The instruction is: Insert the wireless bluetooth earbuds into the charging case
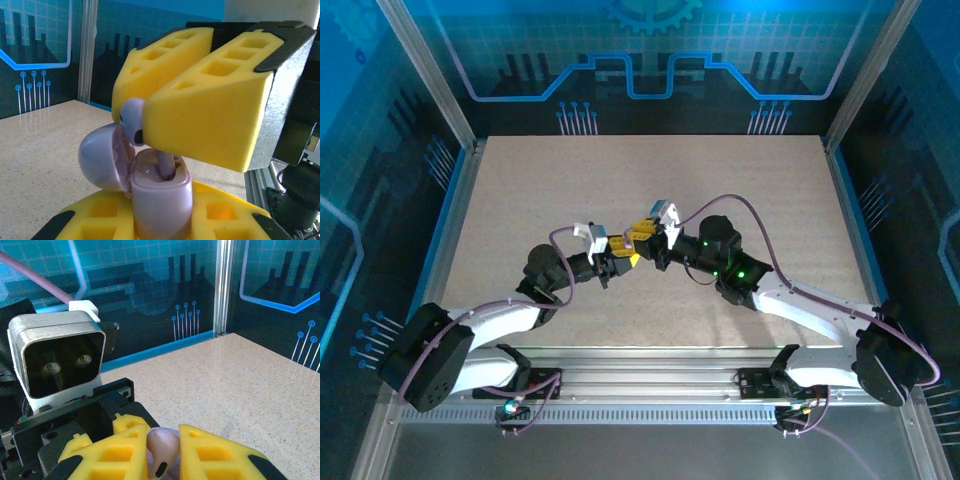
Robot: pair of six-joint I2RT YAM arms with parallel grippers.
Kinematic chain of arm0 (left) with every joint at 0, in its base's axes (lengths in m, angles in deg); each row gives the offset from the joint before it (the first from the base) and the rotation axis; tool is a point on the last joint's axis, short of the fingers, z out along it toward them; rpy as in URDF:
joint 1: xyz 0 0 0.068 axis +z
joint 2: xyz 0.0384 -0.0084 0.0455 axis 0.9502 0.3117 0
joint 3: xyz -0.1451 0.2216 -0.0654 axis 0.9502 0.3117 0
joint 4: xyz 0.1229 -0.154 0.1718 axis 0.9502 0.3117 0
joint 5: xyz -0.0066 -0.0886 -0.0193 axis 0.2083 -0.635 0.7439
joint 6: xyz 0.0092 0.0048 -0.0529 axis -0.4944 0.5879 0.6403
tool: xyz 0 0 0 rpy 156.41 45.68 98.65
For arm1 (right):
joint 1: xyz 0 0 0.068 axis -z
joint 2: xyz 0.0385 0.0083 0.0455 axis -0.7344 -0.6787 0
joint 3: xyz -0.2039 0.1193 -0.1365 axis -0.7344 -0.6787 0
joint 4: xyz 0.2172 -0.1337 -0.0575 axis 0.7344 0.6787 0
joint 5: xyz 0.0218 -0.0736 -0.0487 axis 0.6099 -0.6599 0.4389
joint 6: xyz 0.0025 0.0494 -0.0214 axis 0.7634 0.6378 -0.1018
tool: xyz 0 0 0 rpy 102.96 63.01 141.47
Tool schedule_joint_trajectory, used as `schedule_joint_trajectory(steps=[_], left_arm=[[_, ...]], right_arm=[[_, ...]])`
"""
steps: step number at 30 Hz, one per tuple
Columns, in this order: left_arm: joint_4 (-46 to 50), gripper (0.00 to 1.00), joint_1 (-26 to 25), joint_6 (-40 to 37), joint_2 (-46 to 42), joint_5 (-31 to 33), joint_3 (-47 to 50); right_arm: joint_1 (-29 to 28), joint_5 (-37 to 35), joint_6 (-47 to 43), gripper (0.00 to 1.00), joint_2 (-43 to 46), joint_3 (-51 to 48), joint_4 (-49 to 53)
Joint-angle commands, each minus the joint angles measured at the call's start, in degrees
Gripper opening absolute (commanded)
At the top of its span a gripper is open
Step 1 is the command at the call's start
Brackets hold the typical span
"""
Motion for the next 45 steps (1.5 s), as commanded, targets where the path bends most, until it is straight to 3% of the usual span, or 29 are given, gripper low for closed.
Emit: schedule_joint_trajectory(steps=[1, 18, 36, 45], left_arm=[[-6.3, 0.12, -0.4, 0.7, -0.2, -1.1, -0.6], [-1.3, 0.12, -0.4, -2.5, -2.1, -1.3, -0.7], [1.9, 0.12, -0.4, -6.5, -1.4, -0.5, 0.2], [4.1, 0.11, -0.4, -13.4, -1.9, -0.2, 1.6]], right_arm=[[-1.3, 0.3, -1.8, 0.20, 0.2, -1.2, 1.2], [-1.3, -0.4, -1.0, 0.28, 2.1, -1.4, 1.8], [-0.3, 2.3, 2.4, 0.43, 6.4, -0.3, 4.3], [1.7, 6.7, 8.0, 0.43, 9.0, 3.1, 15.5]])
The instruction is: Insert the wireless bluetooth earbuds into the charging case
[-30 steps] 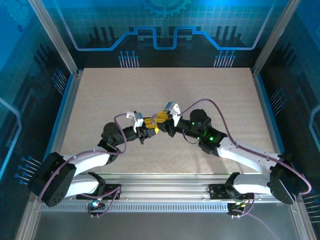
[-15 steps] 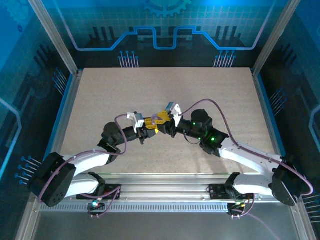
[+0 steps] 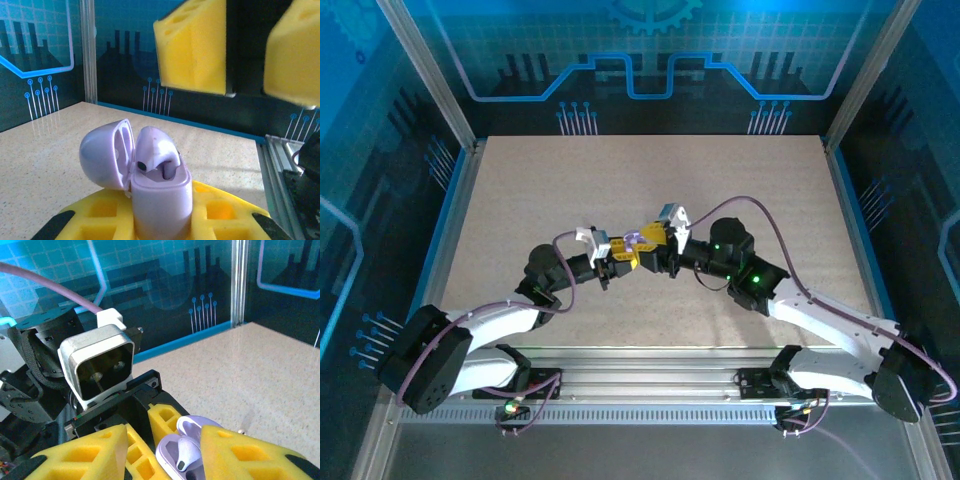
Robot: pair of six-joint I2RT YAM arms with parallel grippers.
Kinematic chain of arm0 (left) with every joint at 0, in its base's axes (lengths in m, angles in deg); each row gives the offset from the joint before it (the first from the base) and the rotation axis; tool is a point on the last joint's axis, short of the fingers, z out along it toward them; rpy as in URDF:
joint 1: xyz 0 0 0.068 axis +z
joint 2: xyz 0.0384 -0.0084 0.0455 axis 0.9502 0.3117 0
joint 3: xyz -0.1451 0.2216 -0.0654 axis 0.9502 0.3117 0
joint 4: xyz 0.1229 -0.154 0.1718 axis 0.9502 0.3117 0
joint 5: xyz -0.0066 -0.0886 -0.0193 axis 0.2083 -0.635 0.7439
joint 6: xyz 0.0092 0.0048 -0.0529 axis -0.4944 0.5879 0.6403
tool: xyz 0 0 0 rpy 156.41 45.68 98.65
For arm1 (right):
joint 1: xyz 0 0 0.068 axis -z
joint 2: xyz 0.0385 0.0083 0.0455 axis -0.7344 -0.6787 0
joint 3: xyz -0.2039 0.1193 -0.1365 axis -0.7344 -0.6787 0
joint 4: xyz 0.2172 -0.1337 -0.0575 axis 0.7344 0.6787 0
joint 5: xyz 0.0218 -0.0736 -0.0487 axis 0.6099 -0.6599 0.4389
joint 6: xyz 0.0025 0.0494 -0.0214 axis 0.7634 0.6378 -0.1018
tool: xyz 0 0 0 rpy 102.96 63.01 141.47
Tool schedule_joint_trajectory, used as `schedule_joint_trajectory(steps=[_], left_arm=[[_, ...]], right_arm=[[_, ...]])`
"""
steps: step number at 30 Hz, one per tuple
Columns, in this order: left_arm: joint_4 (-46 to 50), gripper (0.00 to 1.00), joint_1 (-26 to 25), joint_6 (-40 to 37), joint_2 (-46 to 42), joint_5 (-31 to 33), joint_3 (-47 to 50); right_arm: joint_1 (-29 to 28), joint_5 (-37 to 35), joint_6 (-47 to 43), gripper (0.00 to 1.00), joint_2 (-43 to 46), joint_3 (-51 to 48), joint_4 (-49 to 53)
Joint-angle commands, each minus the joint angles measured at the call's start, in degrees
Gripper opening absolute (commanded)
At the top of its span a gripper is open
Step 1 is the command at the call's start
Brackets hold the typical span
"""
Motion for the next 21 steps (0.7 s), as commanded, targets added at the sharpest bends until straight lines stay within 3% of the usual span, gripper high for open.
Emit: schedule_joint_trajectory(steps=[1, 16, 21], left_arm=[[1.2, 0.11, -0.4, -4.9, -1.1, 0.0, 1.1], [5.6, 0.11, -0.4, -10.5, -2.5, -0.8, 1.1], [7.9, 0.10, -0.5, -12.6, -3.7, -1.1, 1.1]], right_arm=[[1.5, 3.3, 3.8, 0.43, 2.3, 2.7, 6.9], [4.7, 12.9, 14.4, 0.39, -1.0, 13.1, 28.8], [4.7, 13.4, 15.9, 0.39, -3.0, 13.9, 30.8]])
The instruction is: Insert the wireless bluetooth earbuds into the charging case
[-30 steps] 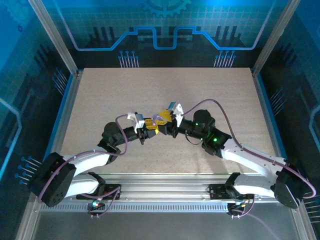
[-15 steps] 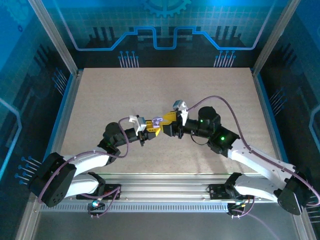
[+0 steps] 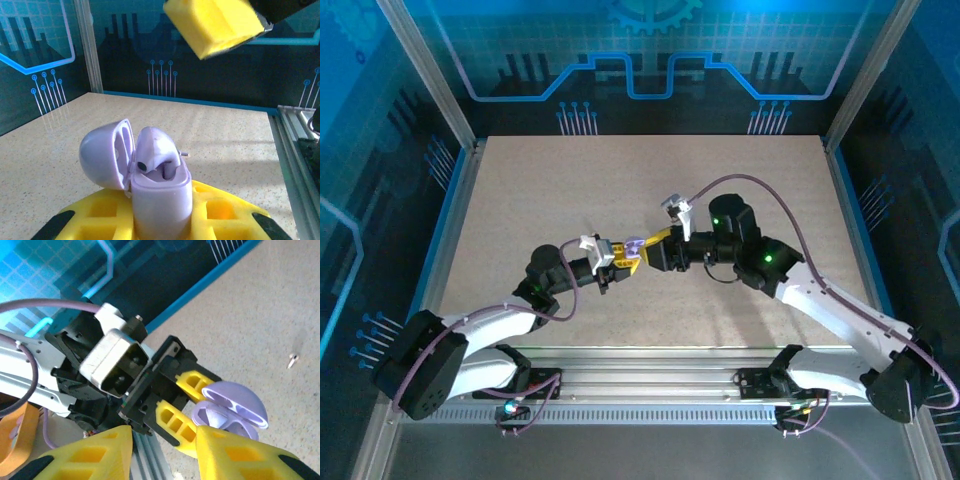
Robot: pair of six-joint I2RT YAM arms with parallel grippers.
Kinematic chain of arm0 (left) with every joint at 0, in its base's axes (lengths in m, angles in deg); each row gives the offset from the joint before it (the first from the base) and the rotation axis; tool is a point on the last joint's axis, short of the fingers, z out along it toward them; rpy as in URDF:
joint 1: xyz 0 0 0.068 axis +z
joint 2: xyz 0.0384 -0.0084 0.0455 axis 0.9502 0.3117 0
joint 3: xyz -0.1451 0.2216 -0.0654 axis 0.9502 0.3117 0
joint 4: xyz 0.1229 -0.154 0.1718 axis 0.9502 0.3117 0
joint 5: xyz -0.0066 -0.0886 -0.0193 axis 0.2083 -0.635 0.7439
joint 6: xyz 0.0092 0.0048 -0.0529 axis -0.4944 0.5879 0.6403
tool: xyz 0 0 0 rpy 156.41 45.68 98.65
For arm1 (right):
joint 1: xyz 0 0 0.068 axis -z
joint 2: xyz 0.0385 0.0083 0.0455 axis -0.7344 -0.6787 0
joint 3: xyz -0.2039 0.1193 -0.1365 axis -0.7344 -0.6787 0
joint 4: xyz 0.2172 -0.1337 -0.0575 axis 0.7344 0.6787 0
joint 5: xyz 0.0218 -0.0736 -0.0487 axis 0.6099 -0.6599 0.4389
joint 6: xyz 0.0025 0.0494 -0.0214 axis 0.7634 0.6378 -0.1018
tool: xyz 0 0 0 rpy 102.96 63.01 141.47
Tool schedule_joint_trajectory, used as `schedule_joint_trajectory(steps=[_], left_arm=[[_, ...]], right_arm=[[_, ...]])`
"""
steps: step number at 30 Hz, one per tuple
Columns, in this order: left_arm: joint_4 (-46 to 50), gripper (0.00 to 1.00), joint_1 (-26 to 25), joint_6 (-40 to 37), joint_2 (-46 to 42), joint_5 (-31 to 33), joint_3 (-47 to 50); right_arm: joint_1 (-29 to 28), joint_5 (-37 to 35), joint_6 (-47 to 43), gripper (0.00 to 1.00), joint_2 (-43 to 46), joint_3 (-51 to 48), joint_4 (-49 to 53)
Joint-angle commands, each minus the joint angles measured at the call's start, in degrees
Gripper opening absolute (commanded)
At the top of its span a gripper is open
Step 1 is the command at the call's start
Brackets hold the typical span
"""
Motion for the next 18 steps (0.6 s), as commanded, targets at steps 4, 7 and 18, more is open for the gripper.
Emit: schedule_joint_trajectory(steps=[4, 7, 18], left_arm=[[2.8, 0.10, -0.4, -4.0, -2.5, -1.0, 0.8], [3.3, 0.10, -0.5, -4.1, -2.9, -1.0, 0.8], [3.0, 0.10, -0.8, -3.1, -3.2, -0.7, 1.0]], right_arm=[[0.5, 2.6, 3.0, 0.38, -2.3, 1.5, 4.3], [0.4, 3.2, 3.1, 0.37, -3.1, 1.4, 3.6], [0.3, 4.5, 3.0, 0.35, -6.1, 1.4, 0.5]])
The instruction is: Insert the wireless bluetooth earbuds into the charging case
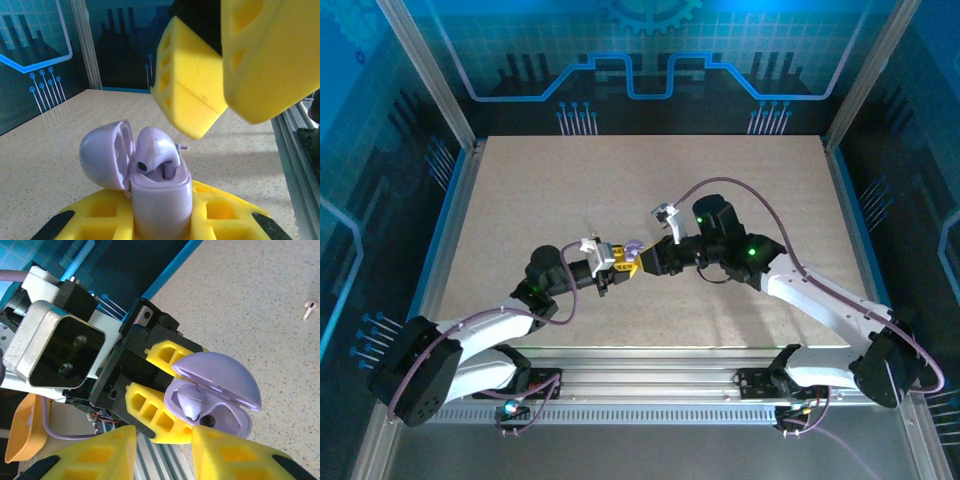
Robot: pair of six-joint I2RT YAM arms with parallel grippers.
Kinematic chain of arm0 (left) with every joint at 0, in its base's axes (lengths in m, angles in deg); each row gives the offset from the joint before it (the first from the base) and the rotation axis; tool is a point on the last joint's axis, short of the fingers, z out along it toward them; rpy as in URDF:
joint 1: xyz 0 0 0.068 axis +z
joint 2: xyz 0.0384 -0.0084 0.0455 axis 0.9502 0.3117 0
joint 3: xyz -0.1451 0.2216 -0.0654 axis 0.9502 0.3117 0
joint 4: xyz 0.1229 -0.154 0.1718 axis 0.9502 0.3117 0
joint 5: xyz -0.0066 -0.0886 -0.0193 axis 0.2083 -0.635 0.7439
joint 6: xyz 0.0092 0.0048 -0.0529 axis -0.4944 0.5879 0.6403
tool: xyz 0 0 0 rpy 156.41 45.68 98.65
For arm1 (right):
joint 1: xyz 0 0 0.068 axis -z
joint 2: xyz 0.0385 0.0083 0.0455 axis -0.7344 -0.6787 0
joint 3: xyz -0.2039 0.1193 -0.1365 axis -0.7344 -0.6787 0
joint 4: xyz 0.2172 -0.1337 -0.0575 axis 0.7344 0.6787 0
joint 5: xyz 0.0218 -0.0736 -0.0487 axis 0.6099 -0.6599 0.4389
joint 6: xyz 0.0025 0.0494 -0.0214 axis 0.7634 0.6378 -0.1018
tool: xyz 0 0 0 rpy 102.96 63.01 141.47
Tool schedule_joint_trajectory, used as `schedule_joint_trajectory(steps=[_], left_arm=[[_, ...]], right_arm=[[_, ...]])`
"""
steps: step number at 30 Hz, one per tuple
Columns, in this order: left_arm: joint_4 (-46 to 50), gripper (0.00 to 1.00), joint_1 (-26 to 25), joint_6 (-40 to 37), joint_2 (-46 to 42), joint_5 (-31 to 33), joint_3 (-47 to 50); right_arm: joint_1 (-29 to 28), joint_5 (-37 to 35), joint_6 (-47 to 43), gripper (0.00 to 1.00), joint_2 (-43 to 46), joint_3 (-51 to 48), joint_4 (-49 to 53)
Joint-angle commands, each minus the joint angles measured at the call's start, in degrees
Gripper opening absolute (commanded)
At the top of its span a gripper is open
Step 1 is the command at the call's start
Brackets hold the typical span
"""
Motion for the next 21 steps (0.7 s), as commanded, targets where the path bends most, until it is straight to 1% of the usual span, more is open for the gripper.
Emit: schedule_joint_trajectory(steps=[1, 13, 21], left_arm=[[-0.5, 0.10, -0.5, -0.9, -1.2, -0.7, 0.8], [1.6, 0.11, -0.8, -0.9, -2.6, -0.7, 0.5], [2.3, 0.11, -0.9, -1.0, -3.5, -0.2, 0.9]], right_arm=[[0.3, 1.6, 0.5, 0.35, -0.5, 1.4, -1.4], [0.2, 2.2, 0.8, 0.34, -2.6, 1.5, -3.8], [0.3, 0.7, 0.0, 0.34, -1.0, 1.4, -2.7]])
